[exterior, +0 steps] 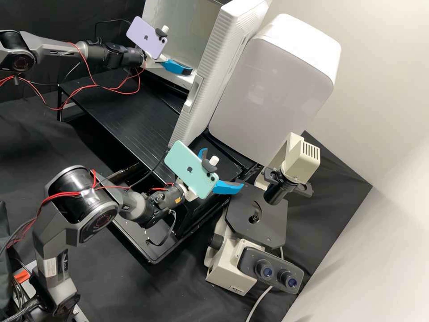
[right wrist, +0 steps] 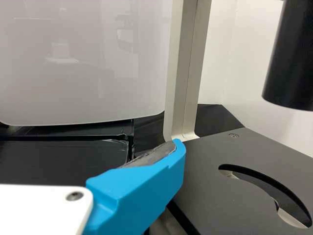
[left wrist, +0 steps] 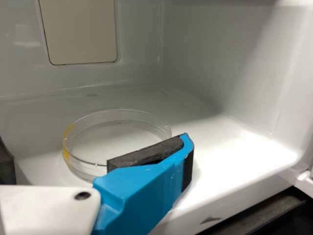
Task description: Take the petri dish out of the incubator
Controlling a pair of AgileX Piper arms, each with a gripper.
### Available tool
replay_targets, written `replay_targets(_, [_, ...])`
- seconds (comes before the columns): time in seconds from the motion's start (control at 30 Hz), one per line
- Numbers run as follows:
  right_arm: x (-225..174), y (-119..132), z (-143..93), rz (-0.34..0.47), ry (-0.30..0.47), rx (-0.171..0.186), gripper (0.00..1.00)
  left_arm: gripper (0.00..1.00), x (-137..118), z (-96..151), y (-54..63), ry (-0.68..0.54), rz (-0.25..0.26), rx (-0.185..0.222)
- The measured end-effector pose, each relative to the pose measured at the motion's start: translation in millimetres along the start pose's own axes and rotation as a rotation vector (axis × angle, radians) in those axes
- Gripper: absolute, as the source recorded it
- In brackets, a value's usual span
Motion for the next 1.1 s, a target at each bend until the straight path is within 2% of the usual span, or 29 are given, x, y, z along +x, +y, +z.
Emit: replay_targets(1.1, [0.0,0.0,0.0,0.000,0.000,0.000,1.00,1.00,3.6,17.4,-8.3,0.012,0.007,0.010])
